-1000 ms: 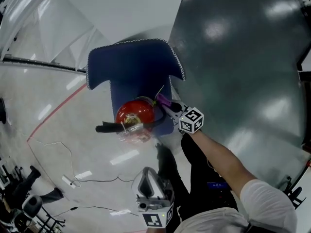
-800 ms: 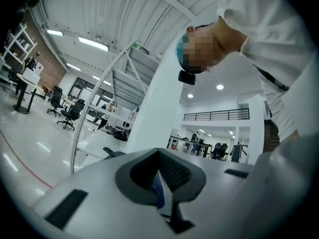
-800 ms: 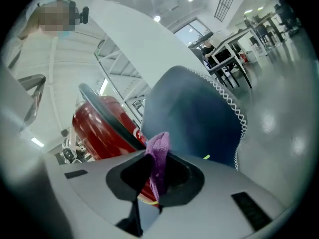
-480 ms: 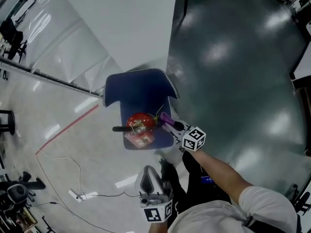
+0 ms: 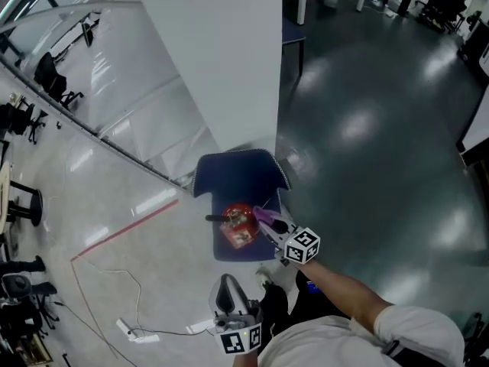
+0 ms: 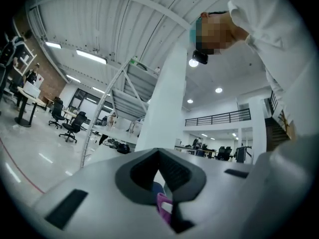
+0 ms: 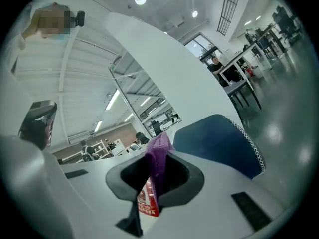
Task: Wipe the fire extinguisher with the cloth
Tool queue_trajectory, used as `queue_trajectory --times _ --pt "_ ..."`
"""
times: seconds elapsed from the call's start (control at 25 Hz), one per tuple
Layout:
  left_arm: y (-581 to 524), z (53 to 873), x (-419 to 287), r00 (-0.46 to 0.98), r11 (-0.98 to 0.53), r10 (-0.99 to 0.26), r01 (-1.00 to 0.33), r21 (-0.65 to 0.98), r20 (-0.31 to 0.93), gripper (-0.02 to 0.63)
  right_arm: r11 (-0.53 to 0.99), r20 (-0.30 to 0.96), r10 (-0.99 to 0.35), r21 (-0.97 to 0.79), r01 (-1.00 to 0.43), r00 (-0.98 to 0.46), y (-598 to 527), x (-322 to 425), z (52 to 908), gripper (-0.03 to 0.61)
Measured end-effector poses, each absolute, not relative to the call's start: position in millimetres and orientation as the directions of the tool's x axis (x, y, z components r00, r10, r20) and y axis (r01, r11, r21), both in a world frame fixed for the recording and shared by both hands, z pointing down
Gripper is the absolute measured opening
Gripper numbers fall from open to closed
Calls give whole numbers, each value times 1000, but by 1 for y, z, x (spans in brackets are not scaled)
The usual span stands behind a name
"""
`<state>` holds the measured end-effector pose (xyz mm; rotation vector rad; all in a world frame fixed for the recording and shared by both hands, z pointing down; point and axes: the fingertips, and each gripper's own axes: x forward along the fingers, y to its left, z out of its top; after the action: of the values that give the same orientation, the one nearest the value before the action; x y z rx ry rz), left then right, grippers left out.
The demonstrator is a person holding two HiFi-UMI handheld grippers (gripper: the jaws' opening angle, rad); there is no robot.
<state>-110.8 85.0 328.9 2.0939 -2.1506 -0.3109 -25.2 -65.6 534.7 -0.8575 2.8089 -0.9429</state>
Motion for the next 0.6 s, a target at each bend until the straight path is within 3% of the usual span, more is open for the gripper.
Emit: queue_trajectory --times 0.12,0.4,0.6 --pt "90 322 -128 -53 35 -996 -971 235 -73 6 649 115 -548 -567 -507 -829 -68 -38 527 56" --pt "91 342 -142 76 -73 -997 -975 212 6 6 658 141 -534 -551 -514 -834 -52 -81 523 55" --pt "94 333 -130 130 -131 -991 -968 212 -21 6 648 81 -597 -539 -539 -798 -47 -48 480 55"
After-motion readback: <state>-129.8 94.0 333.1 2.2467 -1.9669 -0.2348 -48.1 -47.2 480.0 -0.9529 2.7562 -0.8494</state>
